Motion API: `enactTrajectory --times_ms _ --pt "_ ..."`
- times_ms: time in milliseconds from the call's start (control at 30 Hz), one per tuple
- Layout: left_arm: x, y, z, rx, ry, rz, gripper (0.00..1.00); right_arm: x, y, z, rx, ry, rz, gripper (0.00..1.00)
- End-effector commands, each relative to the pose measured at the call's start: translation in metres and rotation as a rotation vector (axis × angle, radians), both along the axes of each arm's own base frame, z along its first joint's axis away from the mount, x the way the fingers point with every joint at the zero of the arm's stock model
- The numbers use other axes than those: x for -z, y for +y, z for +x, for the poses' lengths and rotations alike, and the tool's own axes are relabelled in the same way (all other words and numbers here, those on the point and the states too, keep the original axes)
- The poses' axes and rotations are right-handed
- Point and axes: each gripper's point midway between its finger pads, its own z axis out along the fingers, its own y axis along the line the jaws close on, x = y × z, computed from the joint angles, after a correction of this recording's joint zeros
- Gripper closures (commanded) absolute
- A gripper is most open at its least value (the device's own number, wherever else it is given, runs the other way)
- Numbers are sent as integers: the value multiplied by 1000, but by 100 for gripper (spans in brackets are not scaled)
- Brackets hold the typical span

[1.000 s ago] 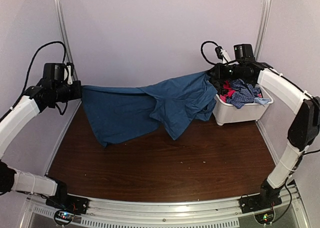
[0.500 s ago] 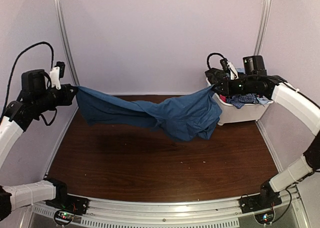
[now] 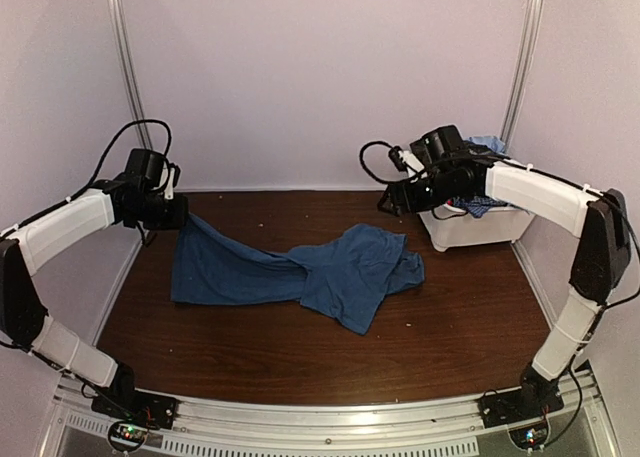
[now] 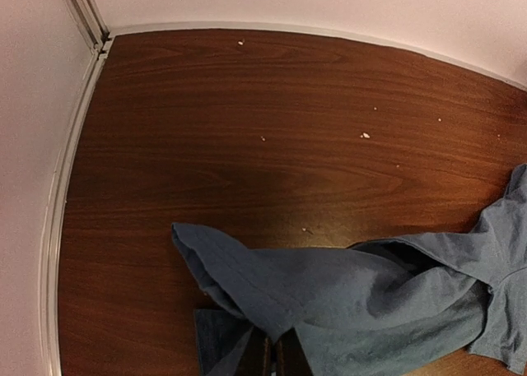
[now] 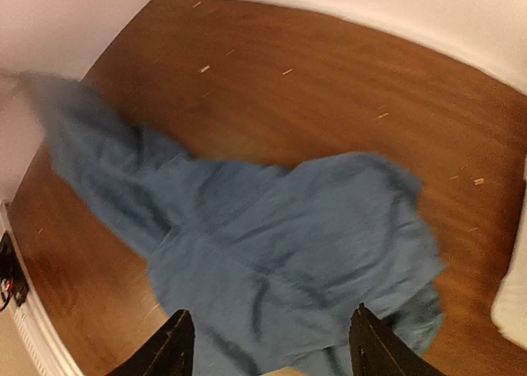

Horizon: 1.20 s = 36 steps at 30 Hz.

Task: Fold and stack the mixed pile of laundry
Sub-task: Flatten out the crumpled T-shirt at the center of the board.

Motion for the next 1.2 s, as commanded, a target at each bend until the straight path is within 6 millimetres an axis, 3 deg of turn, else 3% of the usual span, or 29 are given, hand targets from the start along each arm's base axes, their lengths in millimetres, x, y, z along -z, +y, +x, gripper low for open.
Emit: enactTrajectory --times_ms 0,167,333,600,867,1067,1167 --pt "2 -1 4 -5 -35 -31 100 42 59 -92 -269 71 -11 37" --pt "1 -6 7 4 -34 -58 100 100 78 -147 -368 195 -88 38" --pt "-1 -8 8 11 -36 -71 100 137 84 -188 -430 250 -180 38" --pt "1 -10 6 14 -29 -79 100 188 90 -201 -456 298 -300 35" --pt "-2 -9 7 14 -40 -79 100 229 68 -198 -371 284 -559 37" --pt "-1 -7 8 4 -38 -67 100 272 20 -196 -268 306 -842 74" --pt "0 -7 10 4 -36 -66 100 281 3 -190 -221 298 -933 95"
